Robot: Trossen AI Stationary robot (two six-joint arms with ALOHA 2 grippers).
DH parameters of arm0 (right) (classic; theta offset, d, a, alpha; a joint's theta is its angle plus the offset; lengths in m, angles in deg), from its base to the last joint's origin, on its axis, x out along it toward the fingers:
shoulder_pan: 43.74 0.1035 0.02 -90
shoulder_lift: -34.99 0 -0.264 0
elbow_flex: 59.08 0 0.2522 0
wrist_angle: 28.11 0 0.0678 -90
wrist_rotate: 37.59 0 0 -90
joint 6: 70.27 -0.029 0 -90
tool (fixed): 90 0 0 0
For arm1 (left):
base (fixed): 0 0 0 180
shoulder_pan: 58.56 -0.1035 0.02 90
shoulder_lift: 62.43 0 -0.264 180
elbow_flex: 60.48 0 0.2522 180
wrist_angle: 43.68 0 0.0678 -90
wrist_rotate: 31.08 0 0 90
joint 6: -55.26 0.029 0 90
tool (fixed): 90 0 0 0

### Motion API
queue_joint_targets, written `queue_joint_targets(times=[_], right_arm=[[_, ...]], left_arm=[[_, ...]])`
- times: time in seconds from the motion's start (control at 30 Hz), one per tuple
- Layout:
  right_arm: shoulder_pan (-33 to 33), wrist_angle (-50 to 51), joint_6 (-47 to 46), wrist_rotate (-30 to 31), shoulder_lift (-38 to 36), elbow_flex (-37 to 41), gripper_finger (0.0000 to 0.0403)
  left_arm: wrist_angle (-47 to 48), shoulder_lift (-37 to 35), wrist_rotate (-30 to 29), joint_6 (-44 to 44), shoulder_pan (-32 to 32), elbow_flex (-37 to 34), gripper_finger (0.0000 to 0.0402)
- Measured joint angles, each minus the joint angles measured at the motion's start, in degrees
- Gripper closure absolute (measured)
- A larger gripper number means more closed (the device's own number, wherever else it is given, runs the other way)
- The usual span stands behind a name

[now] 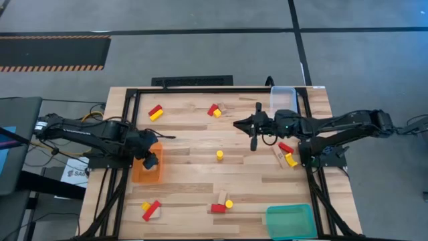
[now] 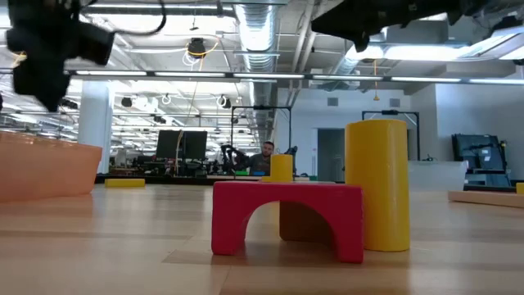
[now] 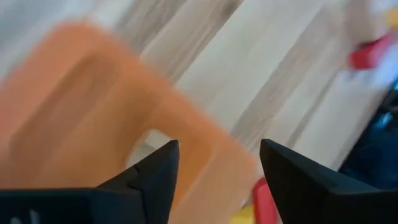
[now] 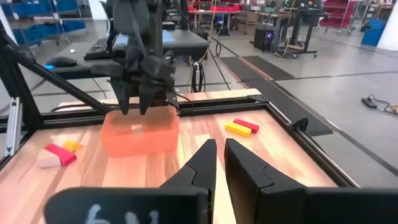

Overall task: Sort & place blocks by color
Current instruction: Put the yellow block into the transparent bin

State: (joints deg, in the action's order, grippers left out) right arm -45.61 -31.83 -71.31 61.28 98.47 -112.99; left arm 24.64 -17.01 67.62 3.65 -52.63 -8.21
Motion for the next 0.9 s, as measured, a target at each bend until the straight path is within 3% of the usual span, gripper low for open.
queue_joint_targets(times=[0.2,0.37,0.6,0.73,0.9], right_arm=[[0.0,2.3,0.0,-1.0,0.7,-2.0,0.0308],[0.4,3.6,-3.5,-1.6,-0.5,-2.0,0.0266],[3.0,11.6,-6.5,-1.6,-2.4,-2.0,0.0206],[5.7,18.0,-6.9,-1.6,-2.7,-2.0,0.0188],[8.3,31.2,-17.5,-1.7,-4.1,-2.0,0.0185]], left_arm=[[-10.8,0.0,-5.3,11.1,0.0,2.2,0.0187],[-19.9,0.5,-14.0,29.7,0.0,2.2,0.0186],[-34.5,3.7,-24.4,44.3,-0.4,2.2,0.0186],[-40.8,8.6,-21.7,52.7,-3.7,2.2,0.0186],[-50.1,16.6,-8.0,55.5,-9.9,2.2,0.0186]])
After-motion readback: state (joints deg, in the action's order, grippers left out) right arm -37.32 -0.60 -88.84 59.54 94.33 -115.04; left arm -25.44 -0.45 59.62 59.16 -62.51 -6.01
